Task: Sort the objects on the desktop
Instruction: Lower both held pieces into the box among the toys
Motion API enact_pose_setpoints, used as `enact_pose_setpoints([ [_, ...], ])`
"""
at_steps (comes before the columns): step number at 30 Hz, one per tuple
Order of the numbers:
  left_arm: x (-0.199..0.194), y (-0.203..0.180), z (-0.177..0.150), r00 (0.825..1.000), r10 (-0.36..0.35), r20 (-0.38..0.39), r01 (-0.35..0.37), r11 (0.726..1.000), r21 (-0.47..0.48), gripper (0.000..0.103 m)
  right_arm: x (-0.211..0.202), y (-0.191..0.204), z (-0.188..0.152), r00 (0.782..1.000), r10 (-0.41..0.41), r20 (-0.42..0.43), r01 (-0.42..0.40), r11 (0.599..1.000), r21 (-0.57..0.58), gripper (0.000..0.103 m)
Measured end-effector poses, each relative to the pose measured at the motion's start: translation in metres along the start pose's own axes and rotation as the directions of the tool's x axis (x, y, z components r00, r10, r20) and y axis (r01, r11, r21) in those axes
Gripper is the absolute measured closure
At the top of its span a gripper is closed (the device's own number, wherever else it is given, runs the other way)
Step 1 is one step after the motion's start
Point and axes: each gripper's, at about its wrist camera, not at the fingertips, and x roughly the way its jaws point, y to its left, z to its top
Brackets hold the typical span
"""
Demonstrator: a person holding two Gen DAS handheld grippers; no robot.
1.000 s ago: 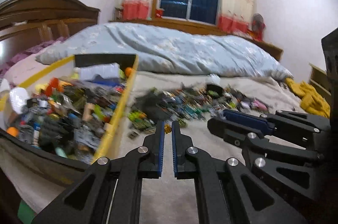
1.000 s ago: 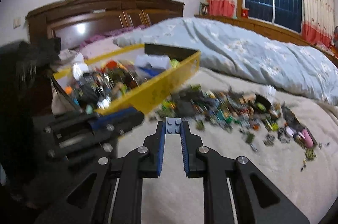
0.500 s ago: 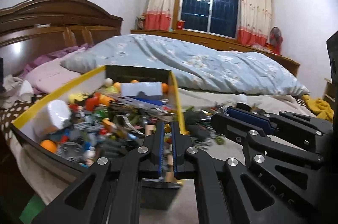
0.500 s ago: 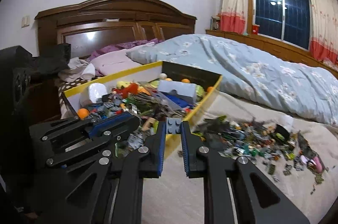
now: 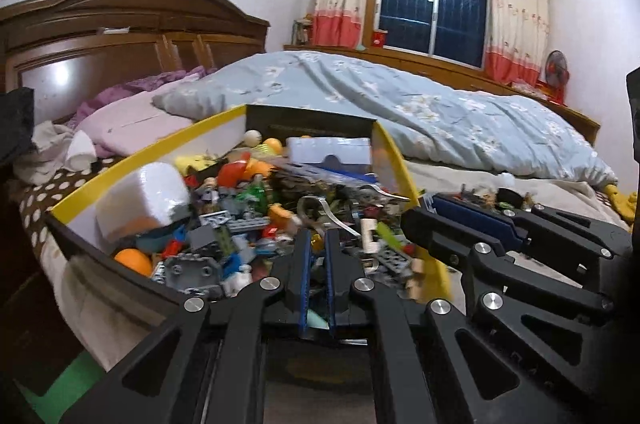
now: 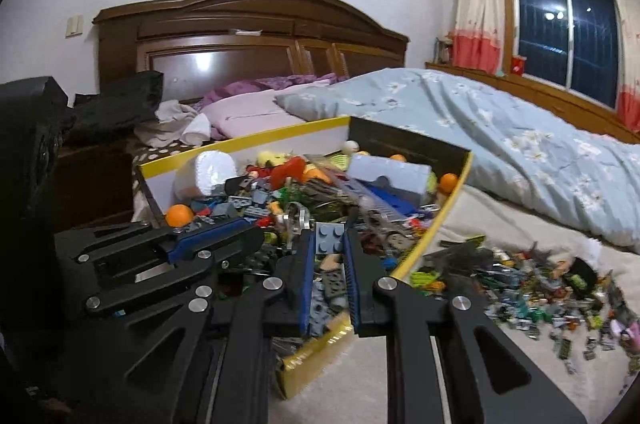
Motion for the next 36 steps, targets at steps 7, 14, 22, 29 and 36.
enact_pose_setpoints([
  [7, 0.013, 0.011, -0.002, 0.998, 0.054, -0.022, -0.054, 0.999, -0.006, 0.097, 0.026, 0.001, -0.001, 0.997, 0.065, -0.041, -0.065, 0.998, 0.015, 0.088],
  [14, 0.015, 0.004, -0.005, 0.997, 0.083, 0.0, -0.083, 0.996, 0.038, 0.096, 0.046, -0.007, -0.013, 0.989, 0.109, -0.099, -0.102, 0.992, 0.078, 0.087],
  [22, 0.018, 0.0, -0.004, 0.995, 0.101, -0.004, -0.101, 0.993, 0.066, 0.095, 0.049, -0.007, -0.017, 0.992, 0.083, -0.095, -0.08, 0.996, 0.028, 0.089],
  [29, 0.018, 0.004, -0.004, 0.995, 0.097, 0.007, -0.097, 0.995, 0.002, 0.095, 0.045, -0.009, -0.015, 0.991, 0.102, -0.081, -0.099, 0.994, 0.043, 0.088],
  [36, -0.004, 0.005, 0.004, 0.992, 0.106, 0.074, -0.102, 0.993, -0.058, 0.093, 0.01, -0.001, -0.001, 0.996, 0.079, 0.048, -0.078, 0.997, -0.011, 0.087],
])
